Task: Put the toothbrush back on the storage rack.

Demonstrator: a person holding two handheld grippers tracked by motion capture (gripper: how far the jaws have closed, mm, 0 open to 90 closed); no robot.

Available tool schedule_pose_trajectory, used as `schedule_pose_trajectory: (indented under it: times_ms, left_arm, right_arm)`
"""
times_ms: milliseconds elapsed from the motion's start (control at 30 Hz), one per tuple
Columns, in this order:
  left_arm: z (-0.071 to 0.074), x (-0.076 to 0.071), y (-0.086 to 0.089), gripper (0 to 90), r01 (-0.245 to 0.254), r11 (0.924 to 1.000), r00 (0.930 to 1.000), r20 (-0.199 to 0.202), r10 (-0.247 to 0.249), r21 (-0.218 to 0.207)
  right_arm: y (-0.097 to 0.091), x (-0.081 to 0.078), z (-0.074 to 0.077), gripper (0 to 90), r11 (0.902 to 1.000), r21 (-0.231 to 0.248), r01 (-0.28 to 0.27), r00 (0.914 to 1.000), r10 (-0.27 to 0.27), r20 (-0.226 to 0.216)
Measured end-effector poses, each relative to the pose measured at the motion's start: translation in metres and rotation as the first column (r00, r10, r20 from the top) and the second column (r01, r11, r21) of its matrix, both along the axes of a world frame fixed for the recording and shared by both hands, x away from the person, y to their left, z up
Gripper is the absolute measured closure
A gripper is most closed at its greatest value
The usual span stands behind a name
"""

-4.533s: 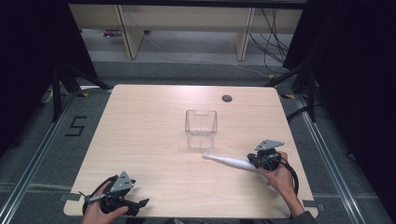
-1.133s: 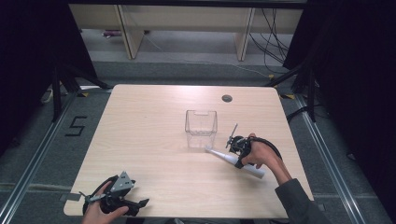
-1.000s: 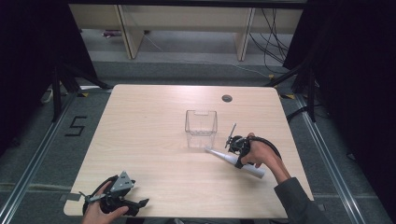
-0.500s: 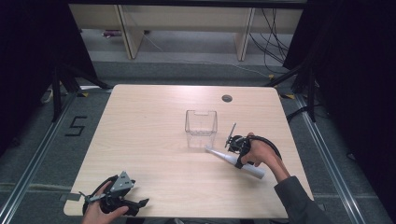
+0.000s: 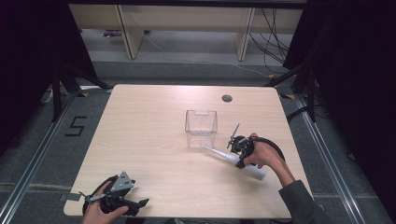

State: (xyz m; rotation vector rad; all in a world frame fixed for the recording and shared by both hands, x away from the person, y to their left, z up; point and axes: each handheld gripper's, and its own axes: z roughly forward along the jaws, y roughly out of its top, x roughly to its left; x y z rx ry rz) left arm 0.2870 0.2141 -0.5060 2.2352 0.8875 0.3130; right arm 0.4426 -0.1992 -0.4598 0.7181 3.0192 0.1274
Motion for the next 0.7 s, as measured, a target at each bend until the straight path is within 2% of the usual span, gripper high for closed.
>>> schedule_pose_trajectory:
  times_ms: [33, 67, 100, 133, 167, 200, 233, 267, 300, 433, 467, 500, 533, 600, 633, 700]
  left_arm:
    - [0.0, 0.0, 0.0, 15.4, 0.0, 1.0, 1.0, 0.0, 0.0, 0.0]
    - [0.0, 0.0, 0.0, 15.4, 0.0, 1.0, 1.0, 0.0, 0.0, 0.0]
    - [0.001, 0.0, 0.0, 15.4, -0.001, 1.0, 1.0, -0.004, 0.001, 0.006]
    - [0.001, 0.0, 0.0, 15.4, -0.001, 1.0, 1.0, -0.004, 0.001, 0.006]
    - [0.001, 0.0, 0.0, 15.4, 0.0, 1.0, 1.0, -0.003, 0.0, 0.006]
    - [0.001, 0.0, 0.0, 15.4, 0.0, 1.0, 1.0, -0.003, 0.0, 0.006]
    - [0.0, 0.0, 0.0, 15.4, -0.001, 1.0, 1.0, -0.003, 0.001, 0.005]
    - [0.0, 0.0, 0.0, 15.4, -0.001, 1.0, 1.0, -0.003, 0.001, 0.005]
    - [0.0, 0.0, 0.0, 15.4, -0.001, 1.0, 1.0, -0.003, 0.001, 0.005]
    - [0.001, 0.0, 0.0, 15.4, -0.002, 1.0, 1.0, -0.003, 0.002, 0.005]
    - [0.001, 0.0, 0.0, 15.4, -0.001, 1.0, 1.0, -0.004, 0.001, 0.006]
    - [0.0, -0.001, 0.0, 15.4, -0.003, 1.0, 1.0, -0.005, 0.003, 0.005]
    - [0.0, -0.001, 0.0, 15.4, -0.003, 1.0, 1.0, -0.005, 0.003, 0.005]
    - [0.0, -0.001, 0.0, 15.4, -0.003, 1.0, 1.0, -0.005, 0.003, 0.005]
    - [0.0, 0.0, 0.0, 15.4, -0.002, 1.0, 1.0, -0.005, 0.003, 0.005]
    - [0.0, -0.001, 0.0, 15.4, -0.003, 1.0, 1.0, -0.006, 0.003, 0.003]
  right_arm:
    - [-0.002, -0.001, 0.002, 66.9, 0.9998, 0.014, 0.012, 0.9998, -0.012, 0.017]
    - [-0.003, -0.001, 0.004, 66.9, 0.999, 0.045, -0.002, 0.9997, 0.001, 0.025]
    - [-0.004, -0.003, 0.006, 66.8, 0.9979, 0.062, 0.018, 0.9993, -0.02, 0.03]
    - [-0.004, -0.003, 0.006, 66.8, 0.9979, 0.062, 0.018, 0.9993, -0.02, 0.03]
    - [-0.009, -0.004, 0.012, 66.9, 0.9925, 0.121, 0.014, 0.9978, -0.021, 0.062]
    - [-0.009, -0.004, 0.012, 66.9, 0.9925, 0.121, 0.014, 0.9978, -0.021, 0.062]
    - [-0.011, -0.007, 0.016, 66.9, 0.9878, 0.153, 0.031, 0.9945, -0.046, 0.094]
    - [-0.013, -0.007, 0.019, 66.9, 0.9846, 0.173, 0.021, 0.9942, -0.039, 0.1]
    - [-0.013, -0.007, 0.019, 66.9, 0.9846, 0.173, 0.021, 0.9942, -0.039, 0.1]
    - [-0.019, -0.011, 0.029, 66.9, 0.9666, 0.253, 0.042, 0.9867, -0.08, 0.142]
    - [-0.021, -0.009, 0.031, 66.9, 0.9645, 0.264, 0.017, 0.9861, -0.06, 0.155]
    - [-0.022, -0.011, 0.034, 66.9, 0.9581, 0.285, 0.026, 0.9835, -0.076, 0.165]
    - [-0.023, -0.013, 0.036, 66.9, 0.9557, 0.293, 0.029, 0.9853, -0.077, 0.153]
    - [-0.023, -0.014, 0.038, 66.9, 0.9538, 0.299, 0.025, 0.9849, -0.075, 0.156]
    - [-0.024, -0.016, 0.041, 66.9, 0.9535, 0.301, -0.003, 0.9827, -0.053, 0.177]
    - [-0.024, -0.02, 0.045, 67.0, 0.9486, 0.316, 0.02, 0.9804, -0.08, 0.18]
